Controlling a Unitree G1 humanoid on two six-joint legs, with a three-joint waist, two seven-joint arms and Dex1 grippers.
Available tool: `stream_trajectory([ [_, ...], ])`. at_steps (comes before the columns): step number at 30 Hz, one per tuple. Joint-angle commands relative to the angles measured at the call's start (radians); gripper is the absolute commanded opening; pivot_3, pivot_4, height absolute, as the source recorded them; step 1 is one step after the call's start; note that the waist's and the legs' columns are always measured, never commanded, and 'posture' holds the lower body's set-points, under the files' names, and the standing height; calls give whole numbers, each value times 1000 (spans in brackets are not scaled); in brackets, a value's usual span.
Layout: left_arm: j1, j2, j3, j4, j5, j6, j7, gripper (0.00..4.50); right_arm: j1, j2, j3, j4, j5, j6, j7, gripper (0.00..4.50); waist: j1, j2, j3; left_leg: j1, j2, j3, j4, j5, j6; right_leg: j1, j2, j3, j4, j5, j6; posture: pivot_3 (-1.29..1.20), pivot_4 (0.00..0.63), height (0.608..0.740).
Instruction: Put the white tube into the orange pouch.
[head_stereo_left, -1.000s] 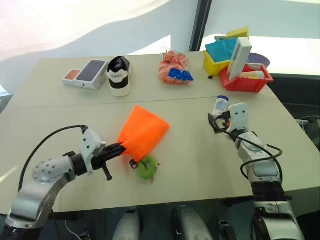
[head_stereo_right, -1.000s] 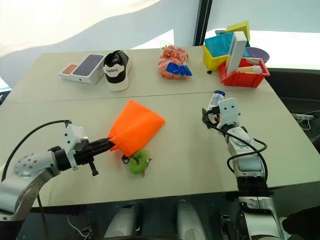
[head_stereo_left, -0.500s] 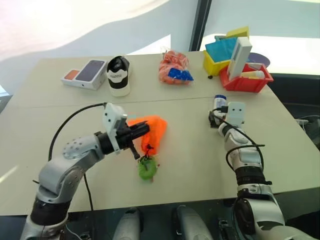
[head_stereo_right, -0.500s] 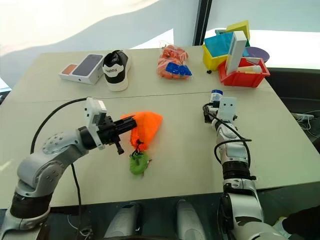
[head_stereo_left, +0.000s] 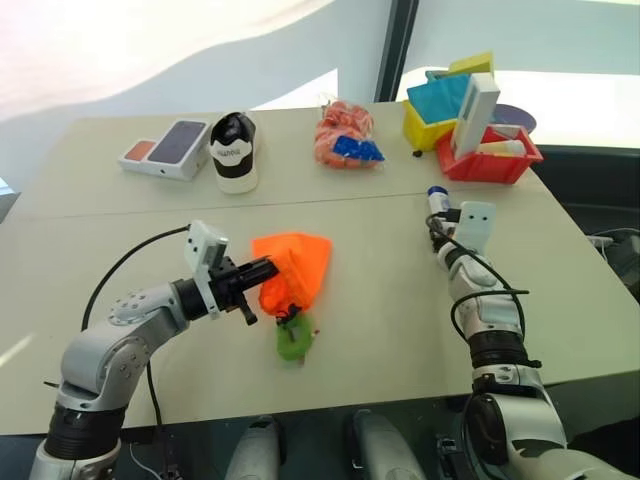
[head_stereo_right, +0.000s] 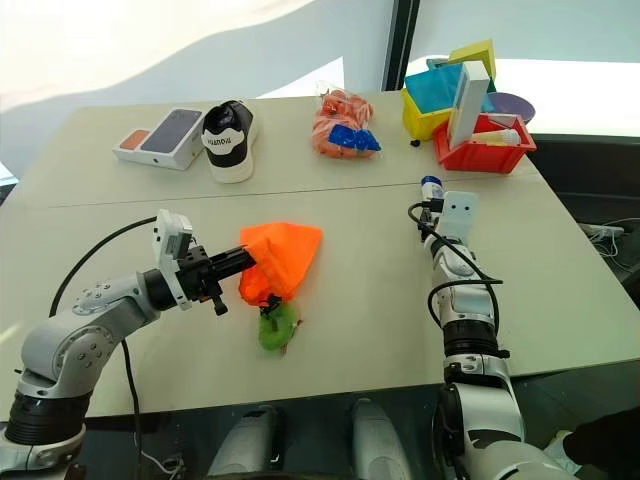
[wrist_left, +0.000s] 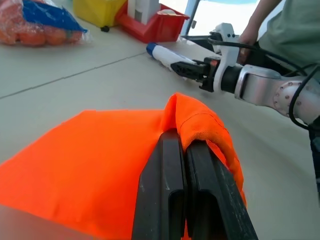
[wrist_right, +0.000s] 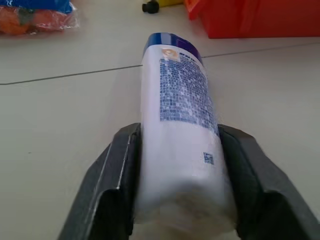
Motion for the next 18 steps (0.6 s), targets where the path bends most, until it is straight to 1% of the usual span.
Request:
stream_trajectory([
  [1,8,9,31,-23,-20,-3,-7,0,-21,2,5,-25,7,-13,24,1698,-3,0,0,0,0,0,0,0,0,0,0,0,0,0,0,0,150,740],
  [4,21,17,29,-18,-14,-4,-14,0,3,-9,13,-76,12,-26,67,1698,-5,0,0,0,0,0,-1,0,0,0,0,0,0,0,0,0,150,740],
  [8,35,38,18,-5,4,-8,-34,0,144,-78,49,-324,97,-43,319,1698,0,1,0,0,0,0,-3,0,0,-1,0,0,0,0,2,0,150,740],
  [9,37,40,19,-3,4,-9,-38,0,167,-88,54,-365,116,-32,354,1698,0,1,0,0,0,-1,-3,0,0,-1,0,-1,0,-1,3,0,150,740],
  [13,21,43,15,24,1,-5,-51,0,382,-219,80,-679,305,96,632,1698,6,1,1,0,0,-1,-3,0,0,0,-1,-1,-1,-1,3,0,150,740],
  [15,7,47,10,38,-7,5,-65,0,515,-300,72,-853,456,197,754,1698,9,1,0,0,0,-1,-3,0,1,0,-1,-1,-1,-2,4,0,150,740],
  [16,0,52,5,44,-6,10,-74,0,569,-330,65,-925,531,248,787,1698,14,1,1,0,0,-1,-3,0,1,0,-1,-1,-1,-2,3,0,150,740],
  [18,-9,59,0,52,-7,14,-88,0,625,-361,64,-1015,622,321,795,1698,14,0,1,0,0,-1,-2,-1,1,0,0,-1,-1,-4,1,0,150,740],
])
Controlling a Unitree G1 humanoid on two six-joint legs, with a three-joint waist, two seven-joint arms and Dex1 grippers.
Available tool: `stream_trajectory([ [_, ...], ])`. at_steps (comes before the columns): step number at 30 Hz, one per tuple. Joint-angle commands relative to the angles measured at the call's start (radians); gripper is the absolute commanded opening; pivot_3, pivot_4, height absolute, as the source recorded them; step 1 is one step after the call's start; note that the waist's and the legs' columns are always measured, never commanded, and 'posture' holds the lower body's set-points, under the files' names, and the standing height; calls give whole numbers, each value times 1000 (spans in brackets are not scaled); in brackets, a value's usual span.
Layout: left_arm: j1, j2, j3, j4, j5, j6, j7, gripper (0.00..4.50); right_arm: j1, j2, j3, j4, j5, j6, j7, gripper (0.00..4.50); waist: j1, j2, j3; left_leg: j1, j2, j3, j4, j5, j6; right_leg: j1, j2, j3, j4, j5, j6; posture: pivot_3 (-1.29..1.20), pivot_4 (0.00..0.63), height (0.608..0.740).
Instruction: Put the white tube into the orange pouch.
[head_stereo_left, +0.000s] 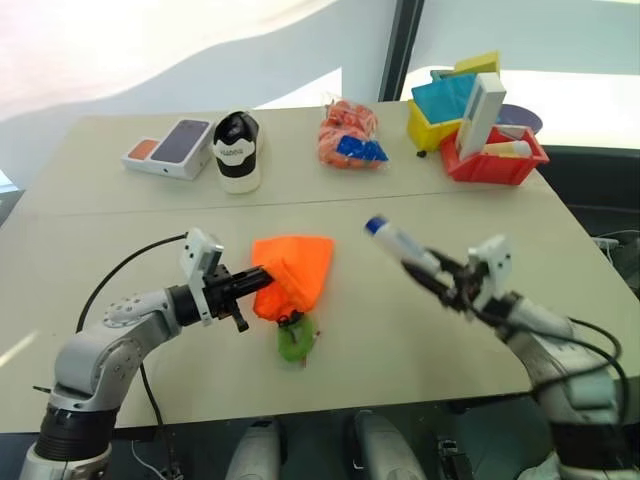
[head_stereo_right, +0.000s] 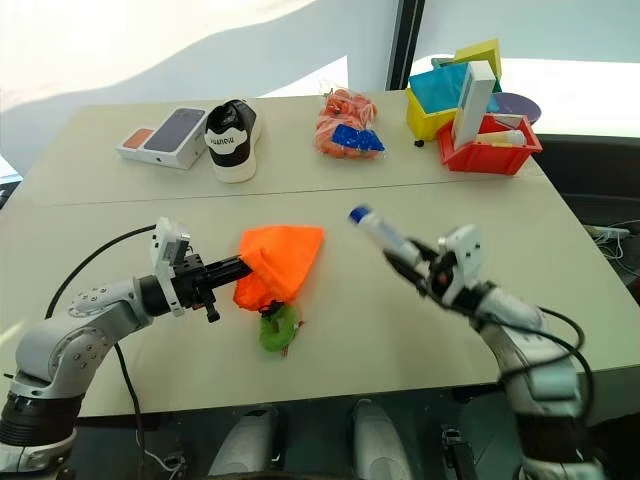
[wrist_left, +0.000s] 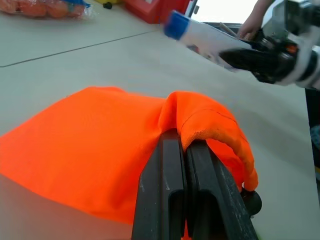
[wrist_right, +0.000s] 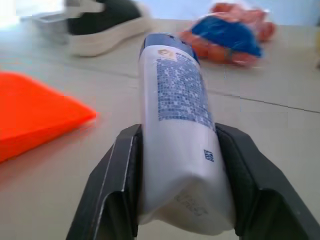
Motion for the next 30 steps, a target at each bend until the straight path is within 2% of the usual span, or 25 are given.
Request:
stream_trajectory([
  [1,-31,15,2,0,-13,11,-32,0,55,-39,-13,-208,195,116,51,1698,-3,0,0,0,0,0,1,0,0,0,0,0,0,0,0,0,150,740],
  [5,-56,23,-9,10,-16,36,-56,0,78,-60,42,-342,271,204,17,1698,2,-1,0,1,0,1,3,0,0,0,0,1,0,-1,-1,0,150,740],
  [12,-115,20,-39,6,-19,85,-68,0,12,-57,189,-391,173,256,-75,1698,11,-1,0,-2,0,1,3,0,0,0,-1,1,-5,-1,-1,0,150,740],
  [17,-159,6,-69,14,-12,99,-68,0,-82,-13,296,-315,84,265,-117,1698,9,-1,0,-3,-1,1,3,0,0,-1,-1,0,-5,0,-1,0,150,740],
  [22,-177,-3,-77,11,-14,106,-63,0,-95,11,317,-249,-15,227,-151,1698,9,-1,0,-3,0,0,2,0,0,-1,0,0,-4,0,-1,0,150,740],
  [30,-180,-10,-93,15,8,94,-56,0,-74,57,268,-190,-123,180,-258,1698,8,-1,0,-2,-1,1,2,0,0,-1,0,0,-4,-1,1,0,150,740],
])
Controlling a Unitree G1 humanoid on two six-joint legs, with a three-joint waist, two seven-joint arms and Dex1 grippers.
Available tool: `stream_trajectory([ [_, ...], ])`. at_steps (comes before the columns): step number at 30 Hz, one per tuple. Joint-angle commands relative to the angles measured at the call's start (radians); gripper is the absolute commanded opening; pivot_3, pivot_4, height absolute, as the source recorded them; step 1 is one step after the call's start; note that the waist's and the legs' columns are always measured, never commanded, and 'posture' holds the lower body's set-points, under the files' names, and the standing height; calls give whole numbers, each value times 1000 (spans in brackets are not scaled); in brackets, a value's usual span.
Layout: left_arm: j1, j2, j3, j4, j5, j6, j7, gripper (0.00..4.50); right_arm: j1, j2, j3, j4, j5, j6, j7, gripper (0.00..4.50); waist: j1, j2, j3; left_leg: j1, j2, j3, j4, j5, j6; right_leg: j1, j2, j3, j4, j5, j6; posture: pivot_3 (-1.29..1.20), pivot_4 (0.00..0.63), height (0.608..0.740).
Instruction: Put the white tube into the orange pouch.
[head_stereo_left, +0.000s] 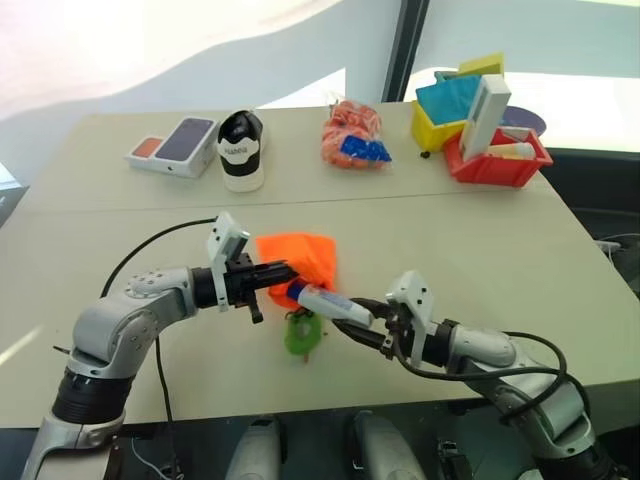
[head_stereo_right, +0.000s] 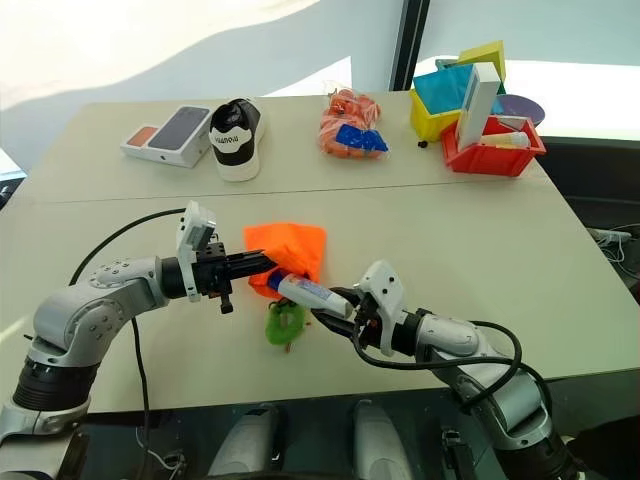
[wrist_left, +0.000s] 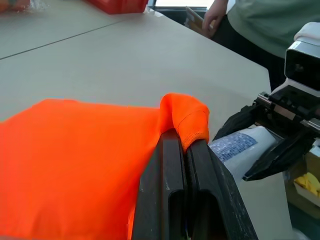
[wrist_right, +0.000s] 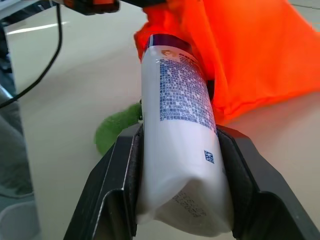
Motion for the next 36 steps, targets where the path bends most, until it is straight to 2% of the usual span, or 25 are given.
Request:
stream_trajectory([
  [1,-13,-9,-15,-8,31,-26,7,0,-25,33,-50,32,-49,-30,-63,1698,-1,0,0,0,0,0,0,0,0,0,0,0,0,0,0,0,150,740],
  [6,-28,-44,-60,37,118,-73,35,0,-78,67,-34,52,-73,-9,-88,1698,0,0,0,1,0,0,1,0,0,0,0,0,1,0,0,0,150,740],
  [13,-39,-89,-95,50,153,-88,30,0,-169,129,40,72,-107,42,-104,1698,-3,0,0,1,0,0,0,0,0,0,0,0,2,2,-2,0,150,740],
  [26,-28,-151,-125,-40,94,-27,15,0,-361,230,125,218,-233,139,-177,1698,-4,0,0,1,0,0,0,0,0,0,0,0,2,4,0,0,150,740],
  [36,1,-128,-105,-42,89,-16,5,0,-405,297,147,267,-281,151,-186,1698,-6,0,0,2,0,-1,1,0,0,1,1,0,4,2,-3,0,150,740],
])
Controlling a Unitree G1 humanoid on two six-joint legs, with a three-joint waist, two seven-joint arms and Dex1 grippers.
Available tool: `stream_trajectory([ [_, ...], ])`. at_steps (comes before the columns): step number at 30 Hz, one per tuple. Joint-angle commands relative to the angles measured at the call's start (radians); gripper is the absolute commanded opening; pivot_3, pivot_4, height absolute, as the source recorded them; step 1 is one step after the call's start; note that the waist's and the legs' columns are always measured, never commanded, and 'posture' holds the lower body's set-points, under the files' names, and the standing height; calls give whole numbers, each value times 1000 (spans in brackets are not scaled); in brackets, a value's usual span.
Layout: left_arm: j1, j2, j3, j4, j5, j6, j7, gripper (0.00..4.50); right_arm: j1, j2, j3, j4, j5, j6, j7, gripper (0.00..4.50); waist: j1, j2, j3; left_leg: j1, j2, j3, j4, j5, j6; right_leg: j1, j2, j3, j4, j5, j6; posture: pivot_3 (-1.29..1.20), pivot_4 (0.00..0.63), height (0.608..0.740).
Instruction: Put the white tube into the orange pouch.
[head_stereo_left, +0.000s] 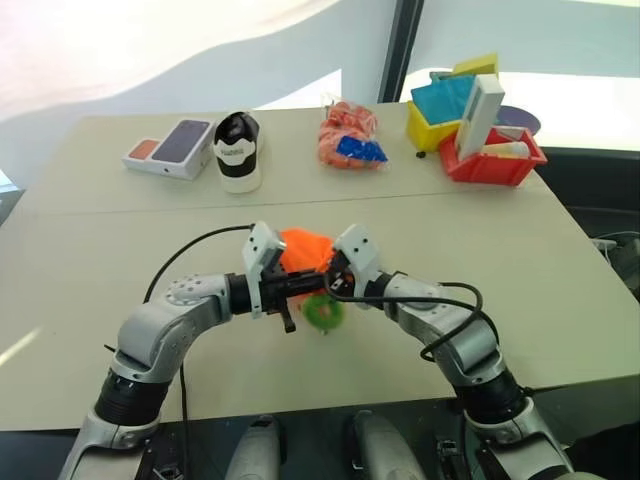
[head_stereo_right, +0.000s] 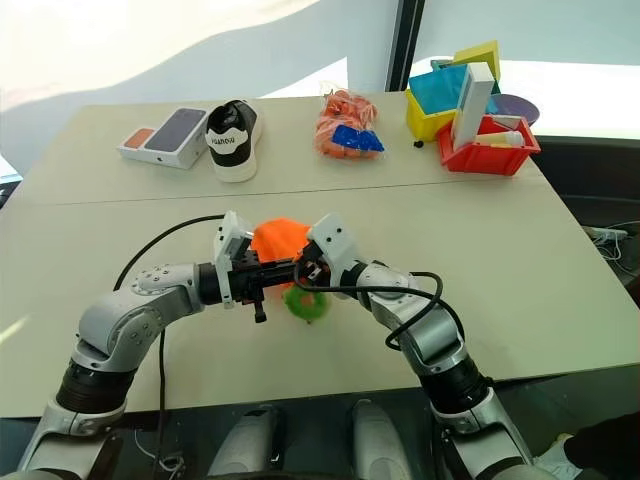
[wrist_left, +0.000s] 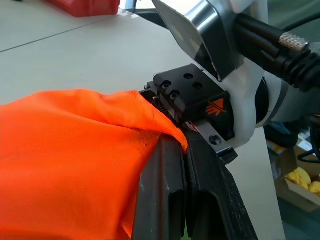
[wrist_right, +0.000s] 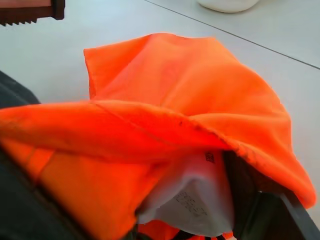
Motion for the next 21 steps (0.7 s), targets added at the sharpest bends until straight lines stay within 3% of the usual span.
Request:
stream_trajectory([
  [1,17,5,10,-5,-20,5,-9,0,-19,21,1,-2,-4,-1,7,2132,0,0,0,0,0,0,0,0,0,0,0,0,0,0,0,0,150,740],
  [6,30,-8,84,47,-48,11,17,0,11,-5,-20,-64,36,22,60,4446,0,0,0,0,0,0,0,0,0,0,0,0,0,0,0,0,150,740],
  [14,26,-35,156,95,-106,43,52,0,107,-170,-115,-202,193,57,260,4446,3,0,0,-1,0,0,-1,0,0,0,-1,-1,-1,0,3,0,150,740],
  [21,25,-37,165,107,-118,54,55,0,192,-303,-122,-246,180,-38,357,4446,1,0,0,-1,0,0,-1,0,0,0,0,-1,-1,-1,2,0,150,740],
])
